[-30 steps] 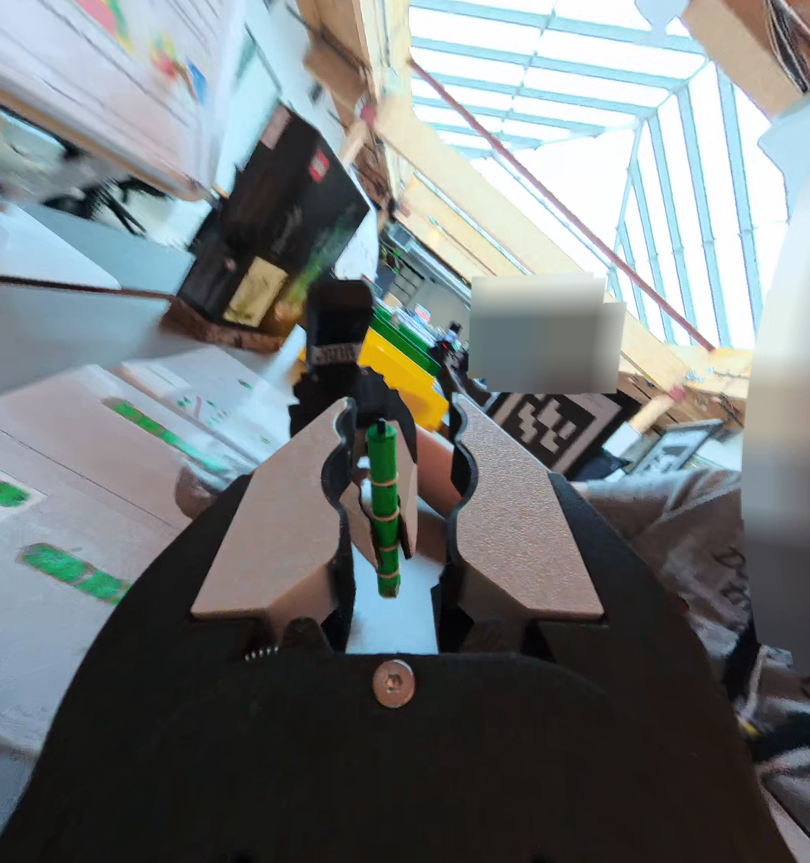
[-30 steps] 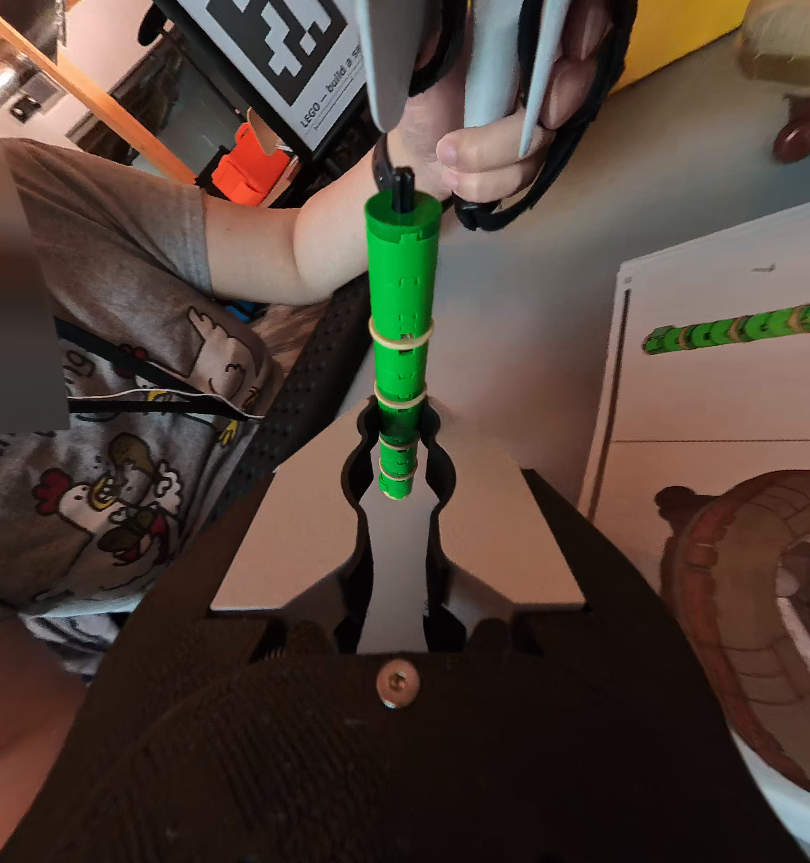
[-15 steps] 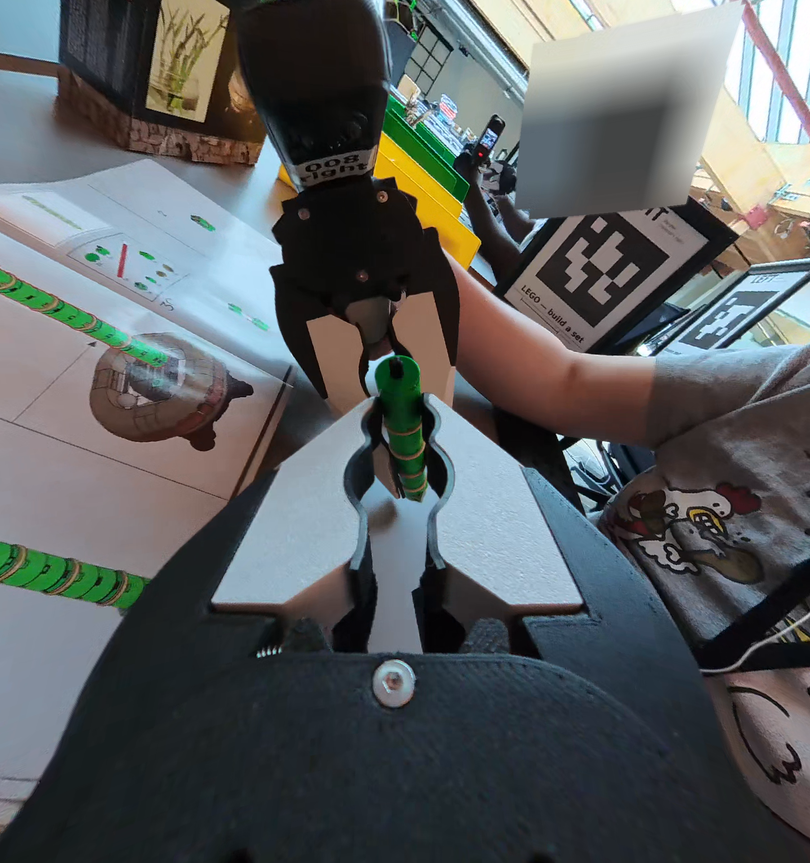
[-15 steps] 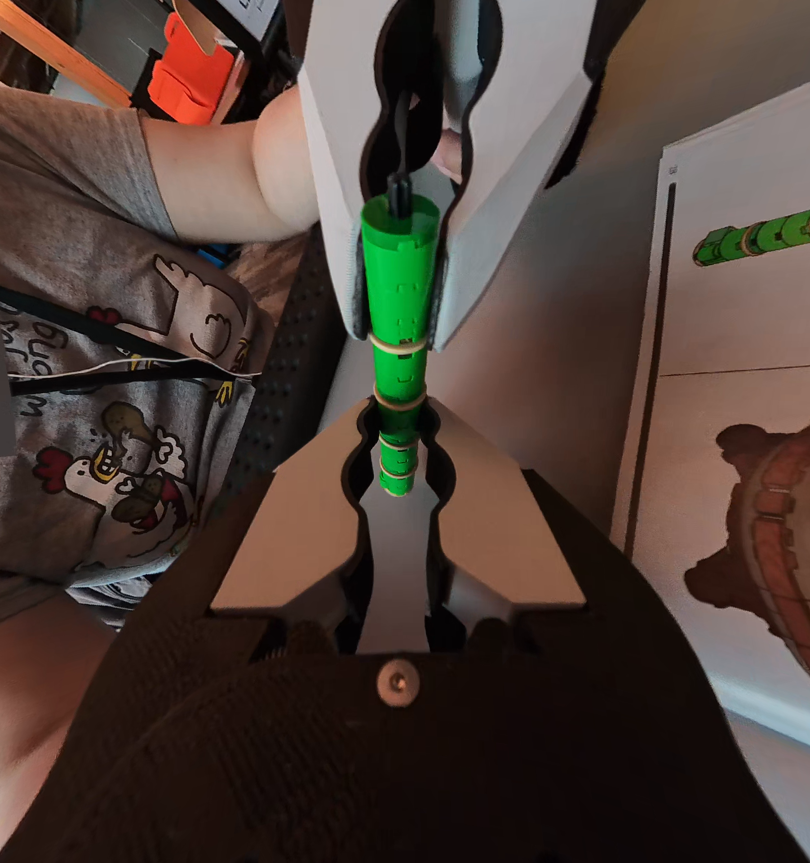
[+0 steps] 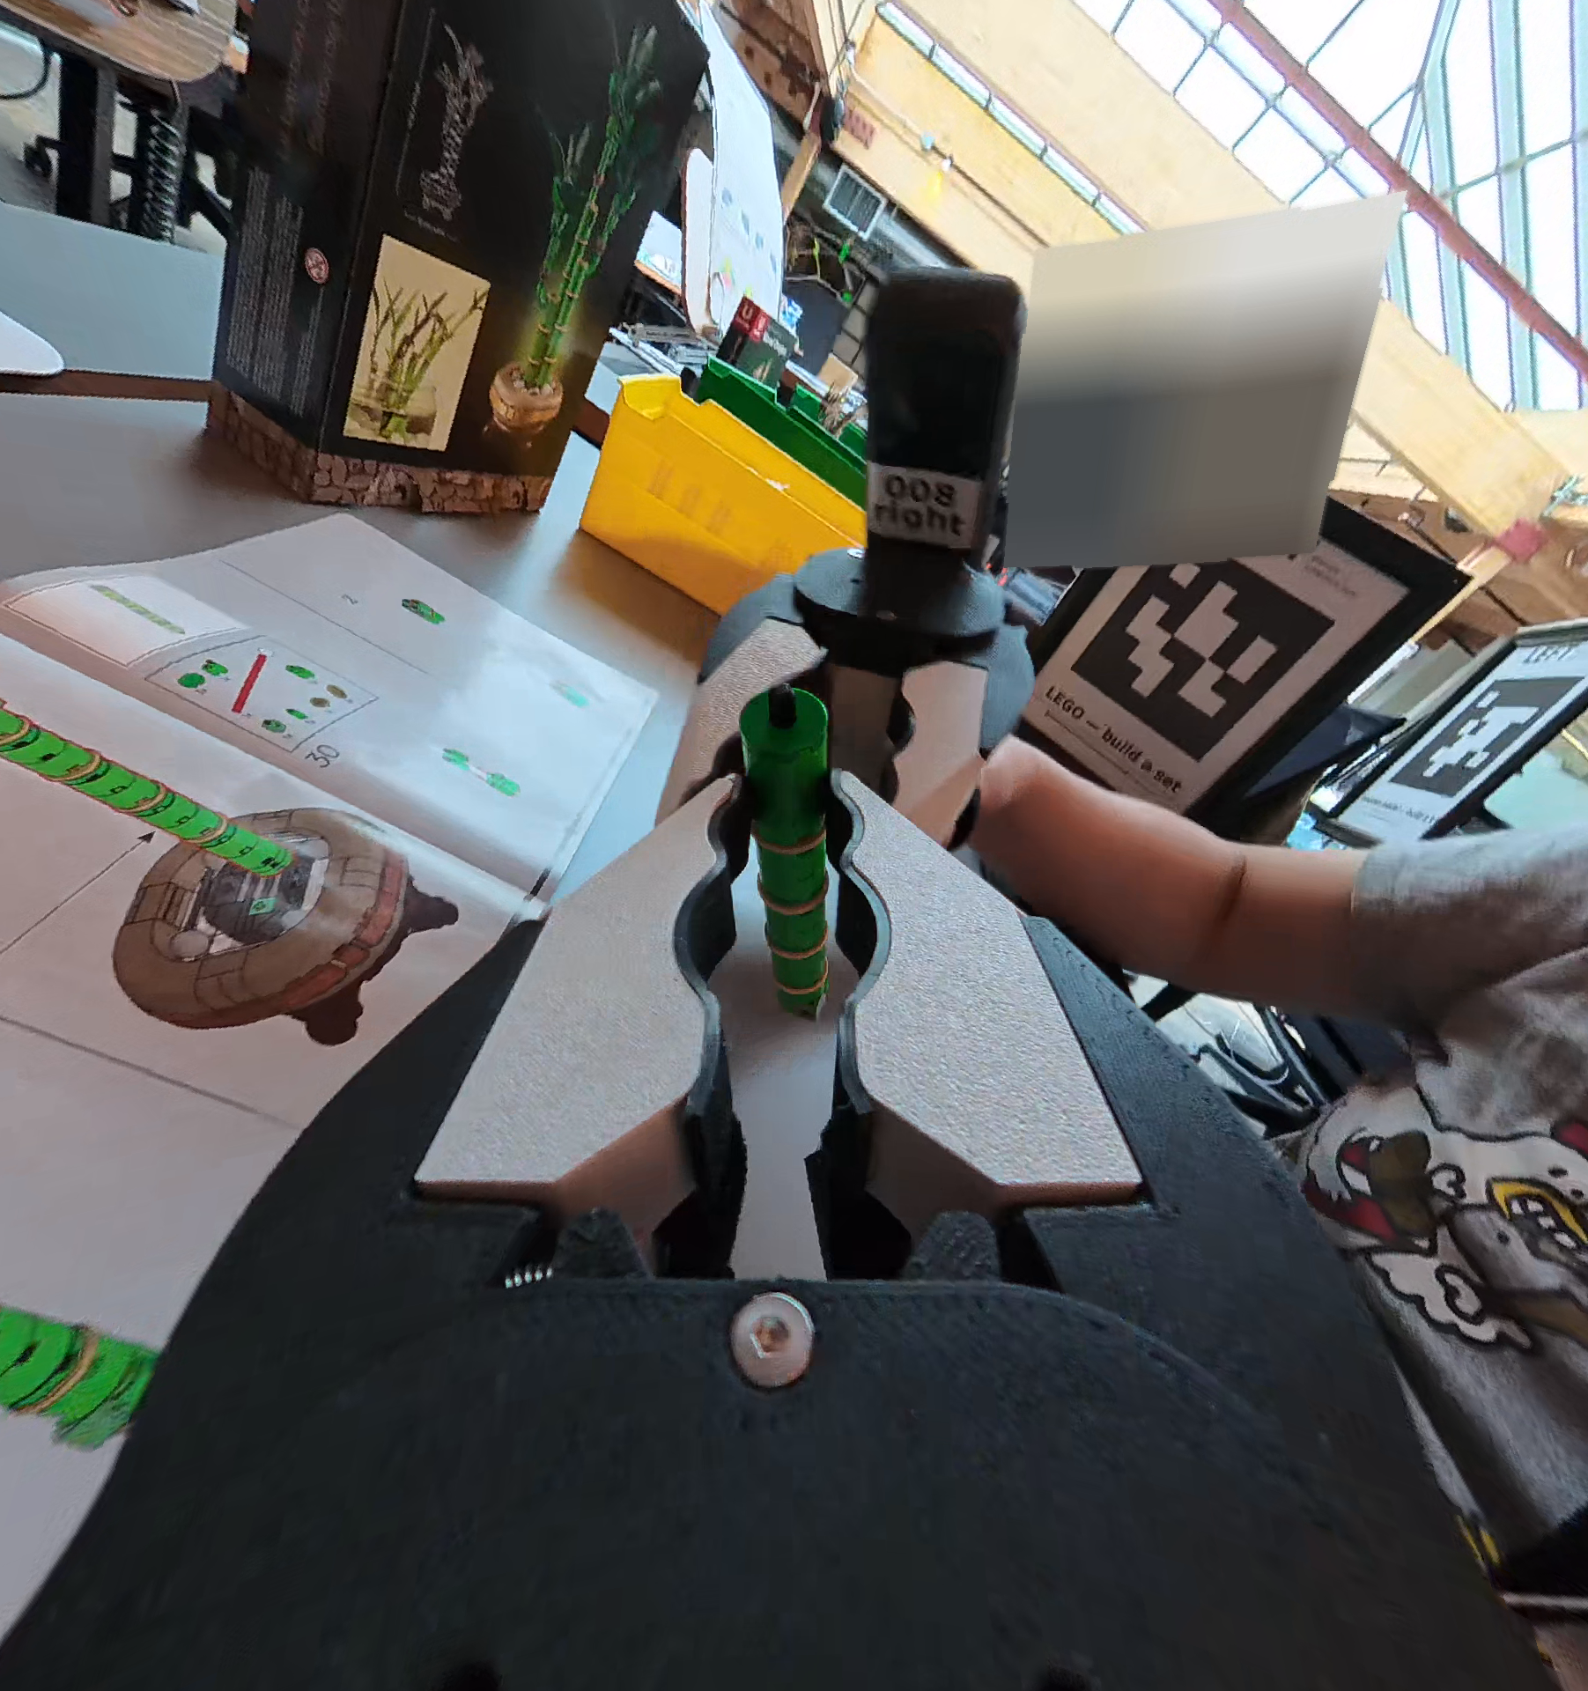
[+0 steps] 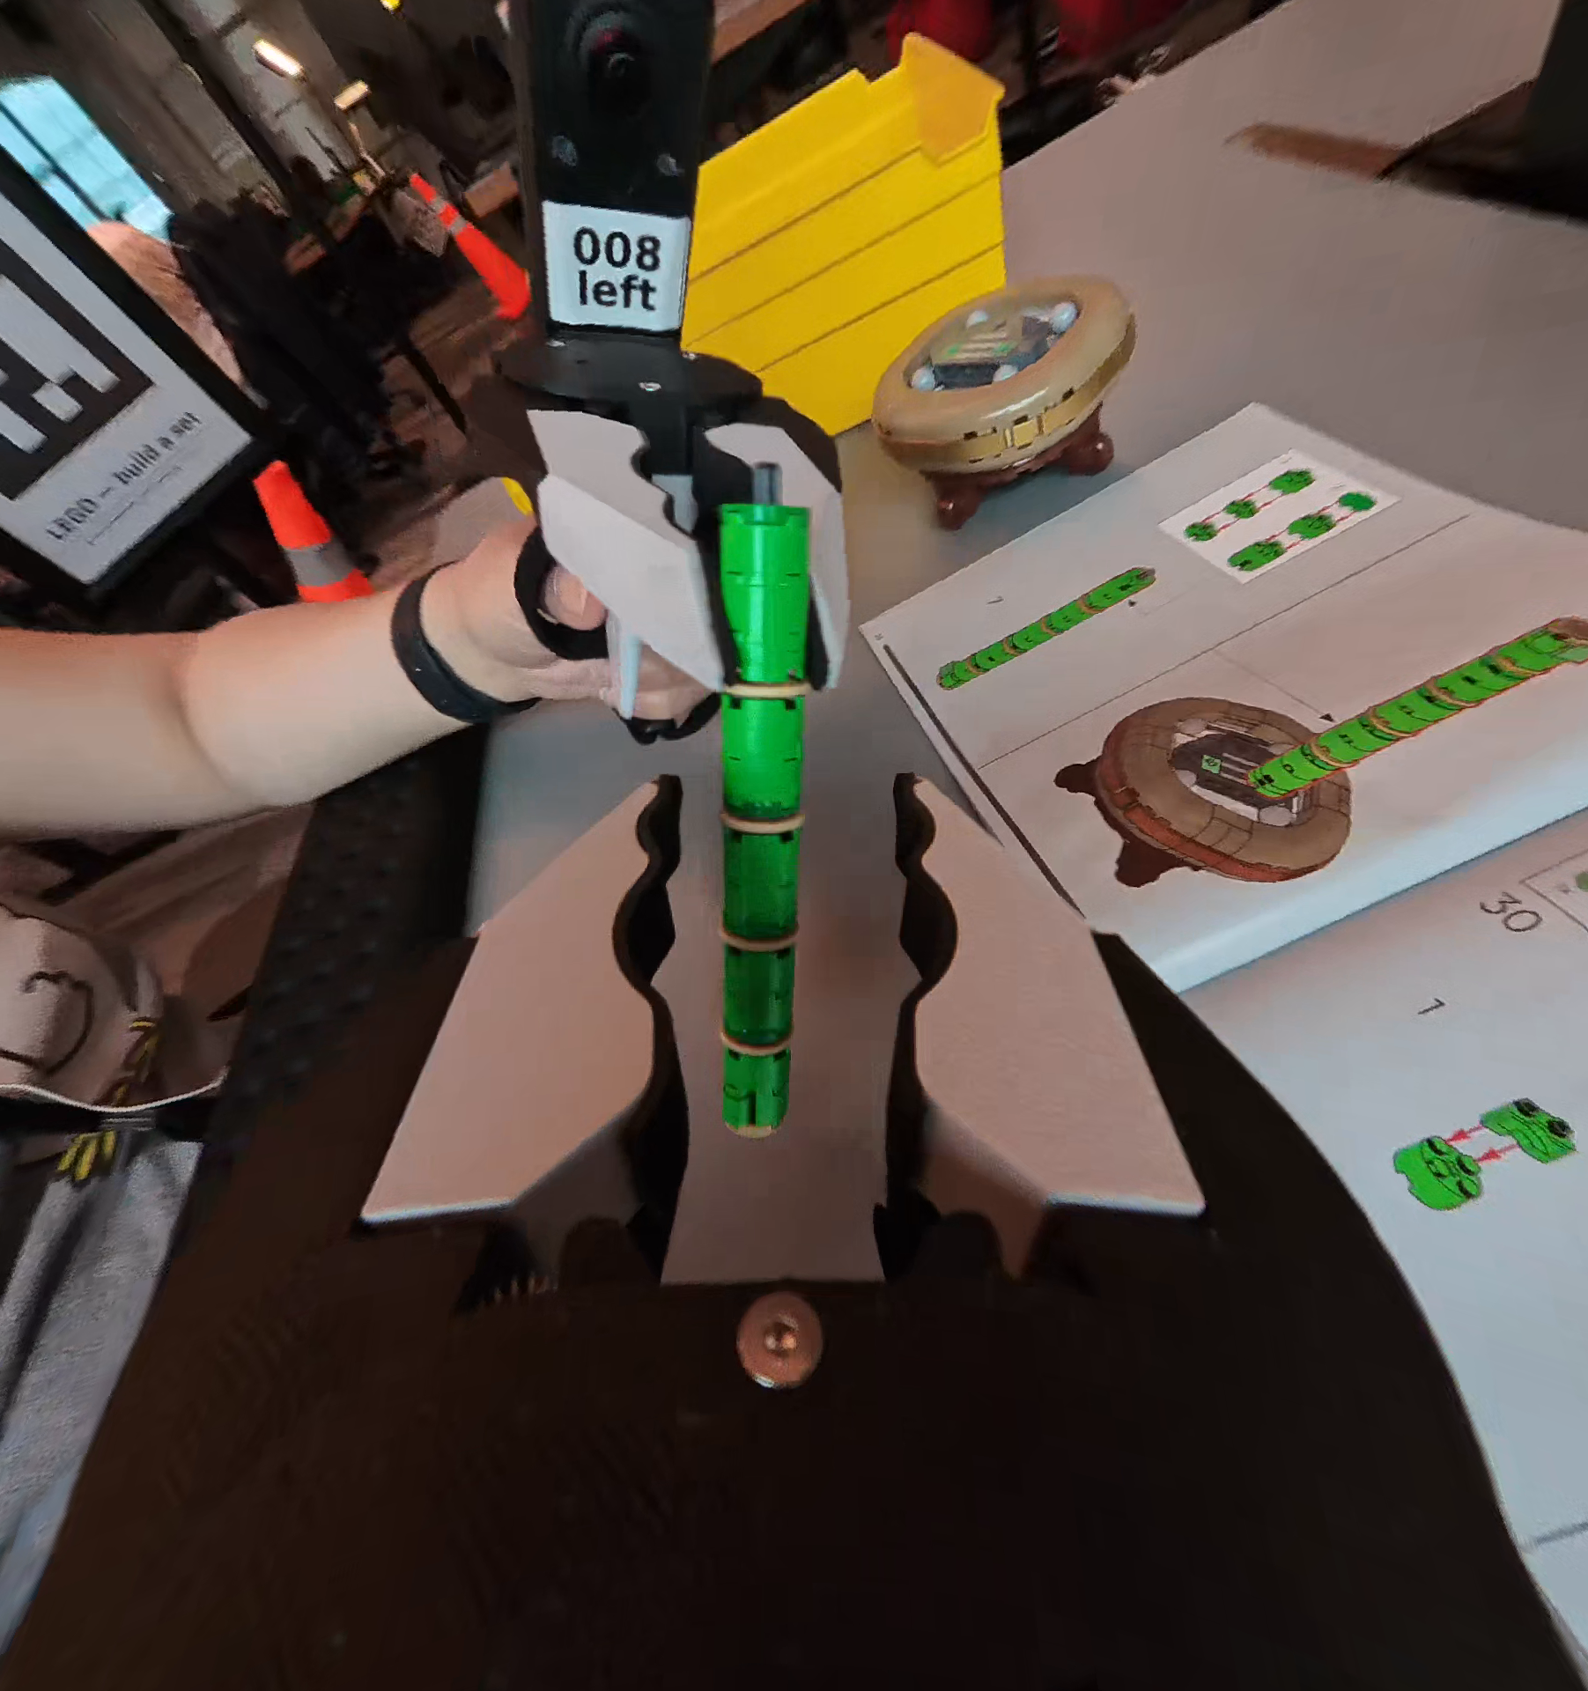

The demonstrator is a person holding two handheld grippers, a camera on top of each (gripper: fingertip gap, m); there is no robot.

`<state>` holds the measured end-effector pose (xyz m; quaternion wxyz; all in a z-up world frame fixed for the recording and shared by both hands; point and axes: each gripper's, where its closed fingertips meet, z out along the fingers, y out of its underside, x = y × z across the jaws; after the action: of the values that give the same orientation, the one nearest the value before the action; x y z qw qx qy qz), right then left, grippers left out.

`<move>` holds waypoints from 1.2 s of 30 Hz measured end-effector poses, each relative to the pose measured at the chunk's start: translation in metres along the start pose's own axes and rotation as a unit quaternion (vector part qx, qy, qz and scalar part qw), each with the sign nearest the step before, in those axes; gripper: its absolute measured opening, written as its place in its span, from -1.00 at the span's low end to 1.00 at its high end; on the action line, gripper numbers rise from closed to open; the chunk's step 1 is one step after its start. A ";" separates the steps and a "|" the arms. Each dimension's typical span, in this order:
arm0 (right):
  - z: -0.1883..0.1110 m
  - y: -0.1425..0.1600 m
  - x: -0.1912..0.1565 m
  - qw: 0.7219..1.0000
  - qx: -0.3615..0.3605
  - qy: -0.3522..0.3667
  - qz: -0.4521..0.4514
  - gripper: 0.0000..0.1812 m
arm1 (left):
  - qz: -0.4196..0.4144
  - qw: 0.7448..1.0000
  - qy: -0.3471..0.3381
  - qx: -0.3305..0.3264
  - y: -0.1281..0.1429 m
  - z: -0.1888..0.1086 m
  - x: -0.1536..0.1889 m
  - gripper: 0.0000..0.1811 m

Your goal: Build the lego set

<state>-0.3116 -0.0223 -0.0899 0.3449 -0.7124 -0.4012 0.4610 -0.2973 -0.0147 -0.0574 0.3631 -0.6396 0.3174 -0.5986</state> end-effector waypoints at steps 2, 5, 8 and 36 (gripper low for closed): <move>-0.003 -0.005 -0.003 0.998 0.011 0.044 -0.049 -0.51 | 0.001 1.000 -0.002 0.000 0.004 0.007 0.003 -0.84; -0.009 -0.007 0.002 0.989 0.011 0.111 -0.097 -0.73 | 0.000 1.000 -0.003 0.001 0.011 0.018 0.007 -0.84; -0.014 0.004 0.000 0.988 -0.035 0.112 -0.100 -0.75 | -0.016 1.000 0.015 -0.008 0.017 0.022 0.011 -0.84; -0.004 0.054 0.013 0.908 -0.191 0.193 -0.320 -0.79 | 0.082 0.972 -0.037 -0.216 0.075 0.015 -0.008 -0.83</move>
<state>-0.2911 -0.0354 -0.1399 0.4016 -0.6733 -0.6136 0.0944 -0.2805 -0.0467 -0.1258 0.2757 -0.6964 0.4770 -0.4598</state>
